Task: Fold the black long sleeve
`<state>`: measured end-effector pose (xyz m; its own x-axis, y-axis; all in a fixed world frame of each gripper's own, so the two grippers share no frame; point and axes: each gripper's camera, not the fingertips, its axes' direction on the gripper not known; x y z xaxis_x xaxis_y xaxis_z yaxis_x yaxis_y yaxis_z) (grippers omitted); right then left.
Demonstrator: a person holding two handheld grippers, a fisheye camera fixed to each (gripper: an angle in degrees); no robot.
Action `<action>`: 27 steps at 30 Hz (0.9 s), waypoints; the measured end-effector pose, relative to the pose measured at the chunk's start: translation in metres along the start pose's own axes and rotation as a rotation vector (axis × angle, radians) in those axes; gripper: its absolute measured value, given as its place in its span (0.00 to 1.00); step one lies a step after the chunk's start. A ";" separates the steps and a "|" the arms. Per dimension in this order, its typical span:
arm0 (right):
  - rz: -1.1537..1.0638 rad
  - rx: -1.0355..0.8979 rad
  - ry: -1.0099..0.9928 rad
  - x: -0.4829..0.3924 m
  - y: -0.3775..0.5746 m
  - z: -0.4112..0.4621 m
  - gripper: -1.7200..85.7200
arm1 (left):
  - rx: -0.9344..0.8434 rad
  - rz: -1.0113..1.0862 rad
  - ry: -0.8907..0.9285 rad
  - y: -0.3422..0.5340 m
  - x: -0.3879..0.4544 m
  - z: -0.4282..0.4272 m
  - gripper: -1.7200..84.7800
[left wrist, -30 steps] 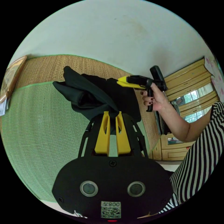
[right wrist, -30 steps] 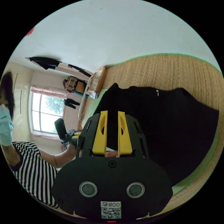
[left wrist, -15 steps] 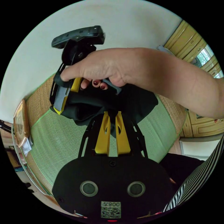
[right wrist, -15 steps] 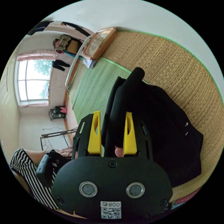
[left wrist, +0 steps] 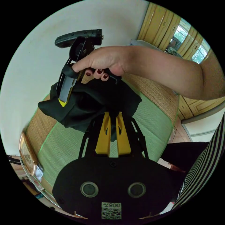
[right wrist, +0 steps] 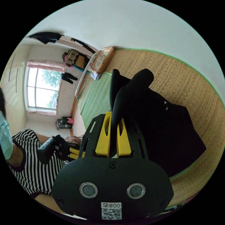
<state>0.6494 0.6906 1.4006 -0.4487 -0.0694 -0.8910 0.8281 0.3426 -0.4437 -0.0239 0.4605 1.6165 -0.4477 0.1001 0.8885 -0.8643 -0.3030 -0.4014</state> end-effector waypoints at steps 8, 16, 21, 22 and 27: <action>0.104 0.129 0.006 0.045 0.105 -0.073 0.02 | -0.020 0.143 0.144 -0.090 0.026 0.045 0.06; 0.201 0.226 -0.071 0.095 0.186 -0.101 0.02 | -0.147 0.213 0.220 -0.171 0.031 0.109 0.06; 0.218 0.287 -0.183 0.117 0.221 -0.114 0.04 | -0.177 0.260 0.202 -0.207 0.025 0.126 0.07; 0.210 0.286 -0.178 0.116 0.223 -0.116 0.05 | -0.183 0.274 0.195 -0.215 0.023 0.129 0.07; 0.168 0.224 -0.115 0.103 0.234 -0.130 0.06 | -0.210 0.374 0.152 -0.251 0.017 0.137 0.07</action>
<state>0.7533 0.8852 1.2180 -0.2690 -0.1392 -0.9530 0.9466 0.1443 -0.2883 0.2166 0.4080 1.7628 -0.7532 0.1634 0.6372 -0.6573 -0.1473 -0.7391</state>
